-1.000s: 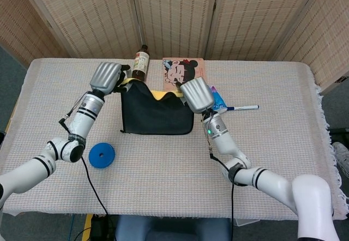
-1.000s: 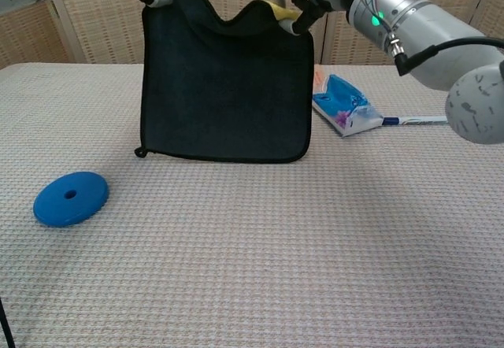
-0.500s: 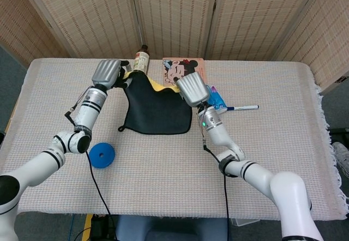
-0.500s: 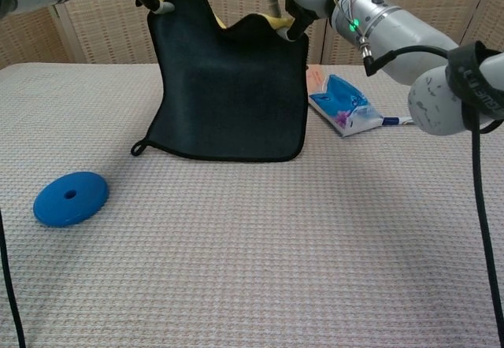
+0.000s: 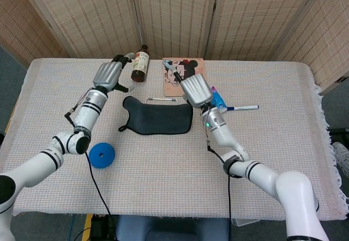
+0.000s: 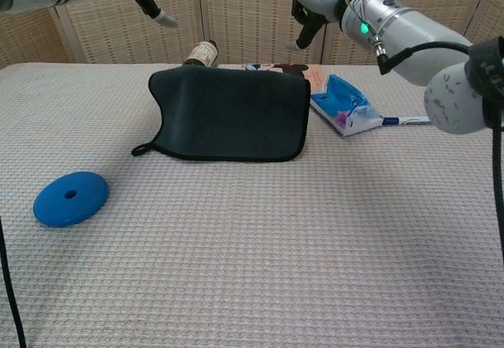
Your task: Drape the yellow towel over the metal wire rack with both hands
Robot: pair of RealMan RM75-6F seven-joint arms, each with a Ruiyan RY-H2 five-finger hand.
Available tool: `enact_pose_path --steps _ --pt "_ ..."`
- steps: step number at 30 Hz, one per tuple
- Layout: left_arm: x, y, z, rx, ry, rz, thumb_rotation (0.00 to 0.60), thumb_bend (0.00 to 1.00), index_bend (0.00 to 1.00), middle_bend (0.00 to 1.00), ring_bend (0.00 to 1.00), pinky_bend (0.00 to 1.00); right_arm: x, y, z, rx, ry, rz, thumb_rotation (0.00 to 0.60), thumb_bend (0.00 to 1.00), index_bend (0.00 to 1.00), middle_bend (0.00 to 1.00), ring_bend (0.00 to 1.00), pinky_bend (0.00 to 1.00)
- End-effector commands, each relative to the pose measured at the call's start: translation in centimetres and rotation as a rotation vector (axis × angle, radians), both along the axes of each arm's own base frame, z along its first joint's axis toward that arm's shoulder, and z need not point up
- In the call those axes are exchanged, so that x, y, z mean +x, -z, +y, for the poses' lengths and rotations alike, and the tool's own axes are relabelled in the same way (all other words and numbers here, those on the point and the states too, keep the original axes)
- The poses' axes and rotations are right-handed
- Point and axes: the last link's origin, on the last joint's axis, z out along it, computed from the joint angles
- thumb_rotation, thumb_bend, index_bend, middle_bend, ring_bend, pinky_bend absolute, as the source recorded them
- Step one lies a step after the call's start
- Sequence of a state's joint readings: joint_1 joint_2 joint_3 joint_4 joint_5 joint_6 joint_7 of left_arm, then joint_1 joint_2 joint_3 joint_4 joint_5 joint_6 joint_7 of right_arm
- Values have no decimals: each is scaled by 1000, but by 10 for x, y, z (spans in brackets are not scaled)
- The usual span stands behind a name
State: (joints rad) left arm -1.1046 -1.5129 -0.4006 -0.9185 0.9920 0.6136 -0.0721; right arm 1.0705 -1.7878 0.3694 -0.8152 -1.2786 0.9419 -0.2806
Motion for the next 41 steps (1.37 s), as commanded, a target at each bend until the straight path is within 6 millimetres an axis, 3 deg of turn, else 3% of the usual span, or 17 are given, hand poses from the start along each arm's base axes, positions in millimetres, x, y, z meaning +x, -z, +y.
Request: enact_pose_path --steps 1,4,7,11,20,23,31,36,41 --pt "-14 -9 -11 23 7 -24 600 249 90 220 109 420 -16 -16 10 9 -6 1 600 235 0 840 890 1000" --pt "-29 -16 -23 22 -9 -25 600 249 98 220 110 420 -32 -28 22 54 16 13 600 238 0 750 798 985" --pt "-46 -23 -40 15 -32 -22 600 249 116 221 111 420 -46 -45 38 74 25 23 600 251 27 670 690 894" --pt "-74 -32 -70 28 -61 3 600 249 144 220 113 420 -66 -64 66 123 65 -4 600 293 147 620 608 810" --pt "-138 -48 -162 120 -107 110 600 249 181 220 120 420 -131 -110 141 120 155 67 600 305 189 410 350 503" --pt "-153 -51 -188 157 -129 119 600 249 183 221 120 420 -148 -120 161 101 183 44 600 306 189 350 287 443" --pt "-180 -59 -248 266 -132 189 600 249 198 221 120 398 -192 -146 211 -5 259 8 600 307 166 288 223 398" --pt "-189 -59 -281 272 -165 191 600 248 215 221 120 378 -221 -150 240 -39 363 -33 600 307 161 288 223 398" --pt "-190 -55 -301 283 -181 210 600 249 229 221 122 372 -240 -150 253 -65 448 -102 600 325 161 288 223 398"
